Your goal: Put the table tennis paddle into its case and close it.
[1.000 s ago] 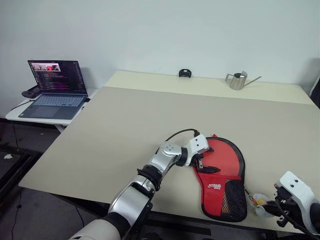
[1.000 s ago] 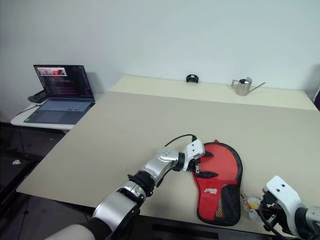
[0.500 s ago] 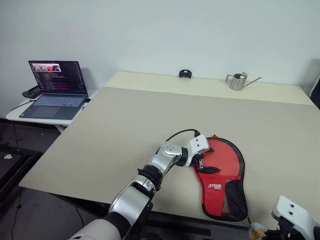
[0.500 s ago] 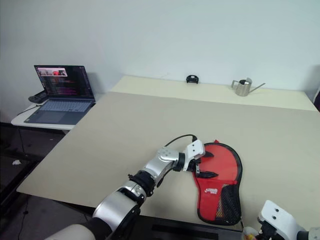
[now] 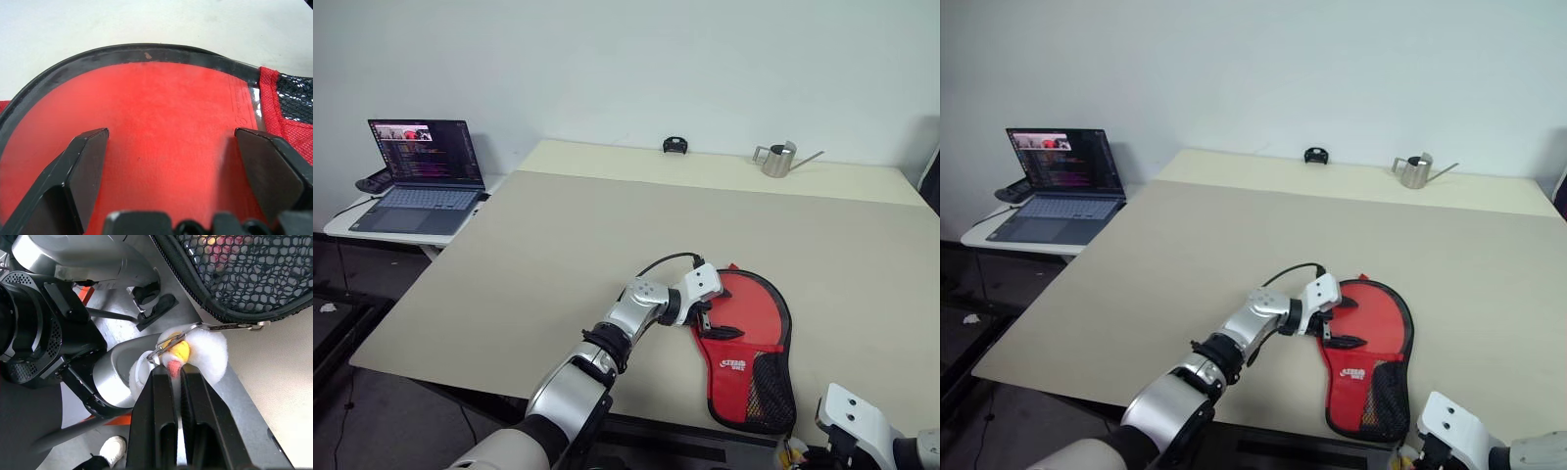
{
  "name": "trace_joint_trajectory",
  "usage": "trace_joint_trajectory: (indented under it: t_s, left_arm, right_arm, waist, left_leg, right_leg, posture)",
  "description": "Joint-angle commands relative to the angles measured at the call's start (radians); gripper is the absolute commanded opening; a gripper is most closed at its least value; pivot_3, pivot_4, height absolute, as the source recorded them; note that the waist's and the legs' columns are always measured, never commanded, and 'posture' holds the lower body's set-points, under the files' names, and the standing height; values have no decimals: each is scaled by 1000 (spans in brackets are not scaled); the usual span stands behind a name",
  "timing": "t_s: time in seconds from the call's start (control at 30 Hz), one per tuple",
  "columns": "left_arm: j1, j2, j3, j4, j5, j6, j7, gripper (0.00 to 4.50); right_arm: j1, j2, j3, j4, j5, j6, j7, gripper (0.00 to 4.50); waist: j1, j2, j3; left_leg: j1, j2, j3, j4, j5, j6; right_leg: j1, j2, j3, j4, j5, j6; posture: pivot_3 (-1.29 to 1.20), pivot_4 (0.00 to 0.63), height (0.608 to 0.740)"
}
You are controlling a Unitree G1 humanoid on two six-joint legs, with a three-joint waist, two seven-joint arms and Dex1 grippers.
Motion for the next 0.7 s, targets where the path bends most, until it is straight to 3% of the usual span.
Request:
trace_joint_trajectory:
  t_s: [0.03,0.07,0.27,0.57,0.7]
  left_arm:
    - [44,14,-53,79,81,29,13,4500]
    - [44,14,-53,79,81,29,13,4500]
    - [44,12,-53,81,81,27,15,4500]
    - [43,10,-52,85,79,23,15,4500]
    - [41,7,-51,88,78,20,15,4500]
  right_arm:
    - [5,0,15,-23,41,-1,14,21]
    - [8,1,6,-25,47,2,18,538]
    - [10,40,-43,-38,81,-10,8,2452]
    - [164,77,-272,-73,156,-186,191,2452]
    - [147,72,-351,-40,189,-223,241,2452]
  waist:
    - [0,0,0]
    - [0,0,0]
    - [-2,0,0]
    - [-2,-1,-1]
    - [-3,-2,-1]
  left_leg:
    - [0,0,0,0,0,0]
    - [0,0,0,0,0,0]
    - [2,0,0,0,0,0]
    - [3,0,1,0,0,0]
    - [5,0,1,0,0,0]
  right_leg:
    - [0,0,0,0,0,0]
    - [0,0,0,0,0,0]
    - [2,0,0,0,0,0]
    - [4,0,1,0,-1,2]
    - [5,0,1,0,-1,2]
  posture:
    - [0,150,740]
    - [0,150,740]
    - [0,150,740]
    - [0,150,740]
    - [0,150,740]
